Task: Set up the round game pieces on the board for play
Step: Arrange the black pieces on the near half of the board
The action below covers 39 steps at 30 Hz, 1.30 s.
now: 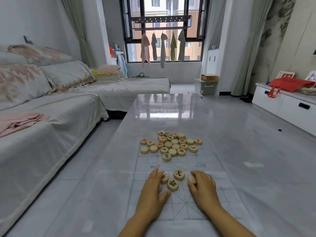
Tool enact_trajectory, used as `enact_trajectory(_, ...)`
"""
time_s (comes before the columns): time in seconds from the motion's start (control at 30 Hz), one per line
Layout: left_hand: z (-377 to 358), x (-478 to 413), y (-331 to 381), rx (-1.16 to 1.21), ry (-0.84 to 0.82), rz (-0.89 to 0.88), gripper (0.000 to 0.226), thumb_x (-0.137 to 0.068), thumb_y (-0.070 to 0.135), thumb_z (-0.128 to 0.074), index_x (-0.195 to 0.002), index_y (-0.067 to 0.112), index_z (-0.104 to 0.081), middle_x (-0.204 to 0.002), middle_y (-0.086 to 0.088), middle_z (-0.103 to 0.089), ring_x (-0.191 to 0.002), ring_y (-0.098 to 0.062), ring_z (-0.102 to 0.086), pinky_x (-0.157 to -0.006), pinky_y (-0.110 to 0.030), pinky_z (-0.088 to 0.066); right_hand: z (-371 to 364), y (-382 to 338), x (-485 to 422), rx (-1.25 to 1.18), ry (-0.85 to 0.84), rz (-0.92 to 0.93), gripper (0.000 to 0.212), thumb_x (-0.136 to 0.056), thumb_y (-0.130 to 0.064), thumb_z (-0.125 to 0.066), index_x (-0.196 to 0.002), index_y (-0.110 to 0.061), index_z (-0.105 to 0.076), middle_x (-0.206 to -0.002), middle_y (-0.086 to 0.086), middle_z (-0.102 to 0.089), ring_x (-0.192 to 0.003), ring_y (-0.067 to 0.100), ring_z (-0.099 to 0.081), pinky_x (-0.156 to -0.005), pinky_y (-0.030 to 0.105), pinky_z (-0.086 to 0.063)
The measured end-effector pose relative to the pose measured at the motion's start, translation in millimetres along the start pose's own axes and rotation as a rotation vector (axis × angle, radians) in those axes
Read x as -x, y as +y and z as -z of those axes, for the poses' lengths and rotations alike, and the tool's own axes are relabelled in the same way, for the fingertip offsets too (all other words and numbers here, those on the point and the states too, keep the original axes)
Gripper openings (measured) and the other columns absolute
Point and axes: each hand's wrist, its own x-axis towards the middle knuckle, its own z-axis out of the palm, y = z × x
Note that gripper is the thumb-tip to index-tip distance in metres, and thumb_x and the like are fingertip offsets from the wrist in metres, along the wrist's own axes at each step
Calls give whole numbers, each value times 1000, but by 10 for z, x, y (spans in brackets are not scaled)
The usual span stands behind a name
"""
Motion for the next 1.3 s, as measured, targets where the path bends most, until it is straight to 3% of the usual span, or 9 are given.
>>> enact_trajectory(0.13,89,-139,-47,214,48,149,57,-90,31,-55,-141,27,-29,-151,8,-27,-138,-8,-26,-110,-23,-23,21,46,-127,9,-59,-23,38,-92,-30,-48,-129,-23,-43,-134,0,-41,-121,18,-34,-101,27,-29)
enact_trajectory(0.43,42,-1068,13,-240,-342,-50,55,-95,47,-33,-145,28,-20,-158,6,-5,-145,-11,2,-119,-44,0,238,217,-437,-77,-143,-52,39,-77,-41,-68,-111,-28,-53,-108,-5,-43,-108,13,-40,-90,25,-39)
enact_trajectory(0.5,-8,-1087,9,-260,-393,-65,49,-96,48,-30,-139,25,-36,-157,6,-15,-145,-9,-2,-119,-47,-2,222,240,-440,-63,-129,-24,39,-77,-41,-68,-111,-30,-54,-106,-7,-43,-107,12,-41,-89,23,-38)
enact_trajectory(0.7,173,-806,-149,-34,-206,-114,24,-86,48,-46,-102,37,-59,-104,17,-64,-102,2,-54,-95,-29,-42,201,209,-545,-78,-215,158,29,-81,-45,-61,-107,-34,-51,-98,-18,-45,-96,0,-43,-80,10,-33)
enact_trajectory(0.77,266,-879,-248,22,-66,-24,21,-87,37,-55,-108,37,-59,-114,15,-60,-109,1,-51,-100,-24,-40,156,173,-594,-120,-165,169,9,-88,-41,-56,-88,-32,-55,-93,-13,-50,-91,3,-46,-76,11,-35)
enact_trajectory(0.83,318,-1101,-368,-128,61,-32,31,-89,29,-56,-120,30,-55,-128,9,-54,-119,-6,-45,-101,-20,-33,100,155,-638,-159,-100,119,20,-93,-32,-49,-73,-31,-49,-90,-6,-49,-91,10,-47,-75,16,-34)
enact_trajectory(1.0,265,-1645,-525,-392,75,81,51,-88,41,-52,-137,37,-37,-147,8,-31,-136,-16,-23,-107,-35,-22,-34,206,-707,-124,-56,28,10,-93,-22,-50,-103,-24,-49,-105,-3,-37,-102,13,-42,-81,20,-32)
enact_trajectory(1.1,152,-1654,-629,-403,75,85,46,-89,43,-49,-134,36,-42,-145,9,-36,-134,-15,-27,-104,-32,-23,31,184,-812,-186,-41,49,9,-93,-19,-50,-97,-24,-56,-104,-3,-44,-105,15,-46,-85,20,-36)
enact_trajectory(1.3,176,-1315,-614,-316,87,-39,36,-90,38,-50,-125,30,-52,-135,13,-46,-123,-9,-39,-98,-20,-29,-85,-245,-1218,118,-122,340,37,-94,-29,-45,-131,-23,-47,-138,-7,-39,-127,13,-32,-106,24,-27)
